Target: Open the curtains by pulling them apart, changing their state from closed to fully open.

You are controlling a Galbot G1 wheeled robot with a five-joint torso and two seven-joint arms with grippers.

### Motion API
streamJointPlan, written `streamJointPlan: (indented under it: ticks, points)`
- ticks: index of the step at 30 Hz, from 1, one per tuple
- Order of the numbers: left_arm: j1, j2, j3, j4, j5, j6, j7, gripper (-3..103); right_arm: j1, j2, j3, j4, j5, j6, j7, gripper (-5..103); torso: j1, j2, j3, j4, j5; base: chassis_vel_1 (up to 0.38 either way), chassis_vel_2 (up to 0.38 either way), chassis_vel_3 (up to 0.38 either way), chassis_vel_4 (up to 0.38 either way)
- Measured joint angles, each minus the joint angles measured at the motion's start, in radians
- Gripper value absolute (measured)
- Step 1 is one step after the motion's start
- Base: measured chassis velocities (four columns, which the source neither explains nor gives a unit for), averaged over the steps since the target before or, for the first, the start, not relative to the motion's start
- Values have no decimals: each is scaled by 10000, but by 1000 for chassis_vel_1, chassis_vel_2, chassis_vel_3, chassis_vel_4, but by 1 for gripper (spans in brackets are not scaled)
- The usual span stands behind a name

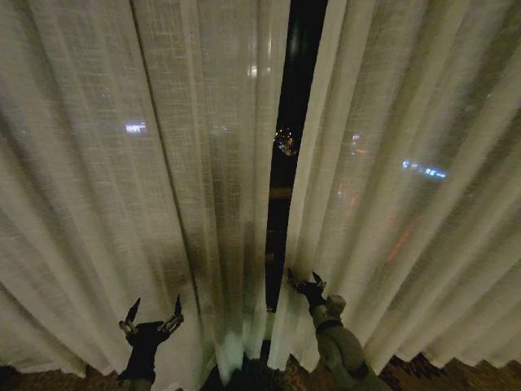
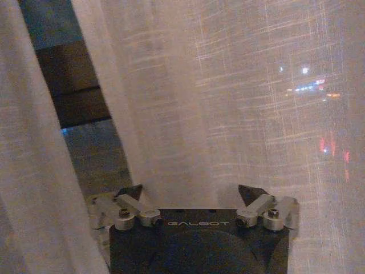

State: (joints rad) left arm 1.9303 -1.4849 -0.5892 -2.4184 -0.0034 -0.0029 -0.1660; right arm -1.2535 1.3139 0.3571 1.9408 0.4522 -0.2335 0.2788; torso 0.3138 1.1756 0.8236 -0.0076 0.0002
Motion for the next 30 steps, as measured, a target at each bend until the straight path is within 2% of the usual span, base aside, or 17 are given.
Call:
streamJointPlan:
  ticks: [1, 2, 6, 7, 8, 10, 11, 14, 15, 17, 19, 20, 23, 24, 25, 26, 30]
  points:
    - [29, -7, -17, 3, 3, -39, 0, 100, 26, 3, 20, -25, -3, 35, -14, 95, 0, 0, 0, -1, -1, 0, 0, 0, 0]
    - [65, -20, -30, 3, 10, -72, 1, 100, 39, 0, 29, -28, -6, 60, -32, 85, 0, 0, 0, -1, -1, 0, 0, 0, 0]
    - [152, -54, -36, -64, 27, -95, 3, 100, 42, -83, 40, 60, -1, 113, -107, 85, 0, 0, 0, -1, 0, 0, 0, 0, 0]
    - [153, -59, -35, -83, 30, -95, 3, 100, 42, -122, 41, 79, 5, 135, -135, 68, 0, 0, 0, -1, 0, 0, 0, 0, 0]
    - [152, -64, -32, -98, 41, -95, 4, 100, 42, -163, 42, 92, 9, 177, -171, 62, 0, 0, 0, -1, 0, 0, 0, 0, 0]
    - [148, -66, -29, -102, 49, -95, 3, 100, 43, -188, 47, 102, 12, 207, -187, 62, 0, 0, 0, -1, 0, 0, 0, 0, 0]
    - [145, -67, -22, -102, 56, -92, 3, 100, 39, -214, 53, 117, 16, 236, -198, 51, 0, 0, -1, -1, 0, 0, 0, 0, 0]
    - [157, -98, -5, -102, 84, -85, 3, 100, -27, -258, 68, 211, 23, 266, -221, 51, 0, 0, 0, -1, 0, 0, 0, 0, 0]
    - [177, -116, -4, -102, 99, -85, 3, 100, -67, -273, 75, 256, 24, 270, -235, 40, 0, 0, 0, -1, 0, 0, 0, 0, 0]
    - [209, -145, -3, -79, 139, -84, 3, 100, -148, -299, 82, 330, 25, 275, -257, 29, 0, 0, 0, -1, 0, 0, 0, 0, 0]
    - [210, -150, -3, -63, 159, -88, 3, 100, -163, -310, 85, 340, 25, 299, -264, 29, -1, 0, -1, -1, 0, 0, 0, 0, 0]
    - [209, -150, -2, -56, 169, -92, 3, 100, -171, -321, 86, 341, 25, 340, -274, 19, 0, 0, 0, -1, 0, 0, 0, 0, 0]
    - [207, -165, 18, -45, 189, -95, 3, 100, -175, -333, 92, 341, 31, 395, -292, 19, -1, 0, -1, -1, -1, 0, 0, 0, 0]
    - [202, -182, 31, -43, 202, -97, 3, 100, -179, -343, 93, 340, 45, 406, -299, 8, 0, 0, 0, -1, 0, 0, 0, 0, 0]
    - [193, -211, 46, -41, 225, -99, 3, 100, -179, -361, 93, 340, 67, 410, -306, 8, 0, 1, 0, -1, 0, 0, 0, 0, 0]
    - [192, -228, 51, -40, 235, -102, 3, 100, -175, -370, 92, 340, 87, 410, -308, 1, 0, 0, 0, -1, 0, 0, 0, 0, 0]
    - [211, -239, 29, -15, 242, -139, 3, 100, -144, -369, 71, 308, 129, 410, -313, 1, 0, 0, -1, -1, 0, 0, 0, 0, 0]
